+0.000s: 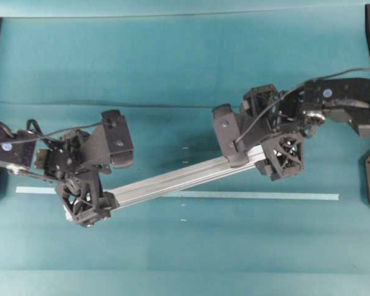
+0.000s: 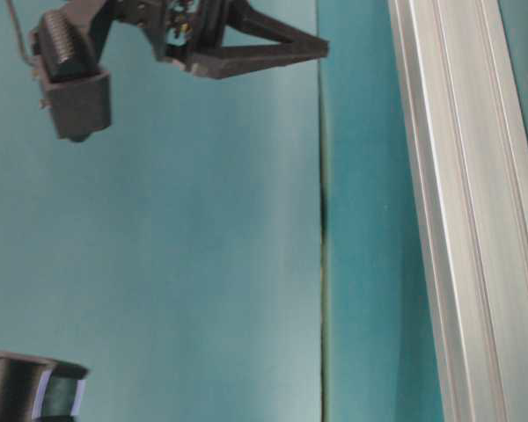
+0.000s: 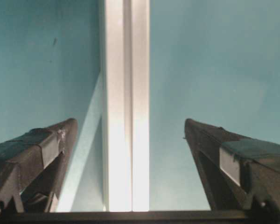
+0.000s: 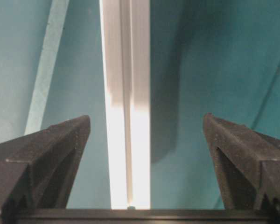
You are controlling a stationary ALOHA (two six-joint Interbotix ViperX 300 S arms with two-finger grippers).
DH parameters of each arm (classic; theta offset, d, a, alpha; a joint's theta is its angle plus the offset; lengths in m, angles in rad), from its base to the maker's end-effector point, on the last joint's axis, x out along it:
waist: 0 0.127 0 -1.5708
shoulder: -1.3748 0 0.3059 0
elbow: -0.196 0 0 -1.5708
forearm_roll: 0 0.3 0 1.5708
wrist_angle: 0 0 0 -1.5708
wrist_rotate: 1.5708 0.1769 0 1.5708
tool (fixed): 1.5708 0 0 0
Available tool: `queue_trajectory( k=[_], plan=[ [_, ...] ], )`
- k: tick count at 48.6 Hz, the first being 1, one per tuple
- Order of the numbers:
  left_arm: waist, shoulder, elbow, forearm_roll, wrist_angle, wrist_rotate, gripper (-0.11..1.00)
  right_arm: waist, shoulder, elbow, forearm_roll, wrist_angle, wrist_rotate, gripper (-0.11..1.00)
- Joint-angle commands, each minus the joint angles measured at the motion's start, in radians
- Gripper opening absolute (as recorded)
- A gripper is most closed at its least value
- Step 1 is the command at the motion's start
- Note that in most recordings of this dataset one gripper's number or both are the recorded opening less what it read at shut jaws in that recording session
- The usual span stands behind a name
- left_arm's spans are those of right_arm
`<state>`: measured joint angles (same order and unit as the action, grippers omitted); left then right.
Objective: Lift the metal rail with both hands.
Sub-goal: 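Lower both open grippers over the rail ends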
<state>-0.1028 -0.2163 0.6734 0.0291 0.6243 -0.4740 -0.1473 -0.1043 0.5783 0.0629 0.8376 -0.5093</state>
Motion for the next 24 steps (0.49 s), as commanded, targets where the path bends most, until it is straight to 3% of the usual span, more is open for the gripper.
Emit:
queue_trajectory(
  k=[1,24],
  plan=[
    [-0.003,0.012,0.002,0.000,-0.023,-0.005,0.99,0.006,0.015,0.015,0.000,-0.031,-0.002,0.98],
    [-0.029,0.112,0.040,0.000,-0.114,-0.018,0.99,0.005,0.089,0.075,0.000,-0.181,-0.003,0.98]
  ],
)
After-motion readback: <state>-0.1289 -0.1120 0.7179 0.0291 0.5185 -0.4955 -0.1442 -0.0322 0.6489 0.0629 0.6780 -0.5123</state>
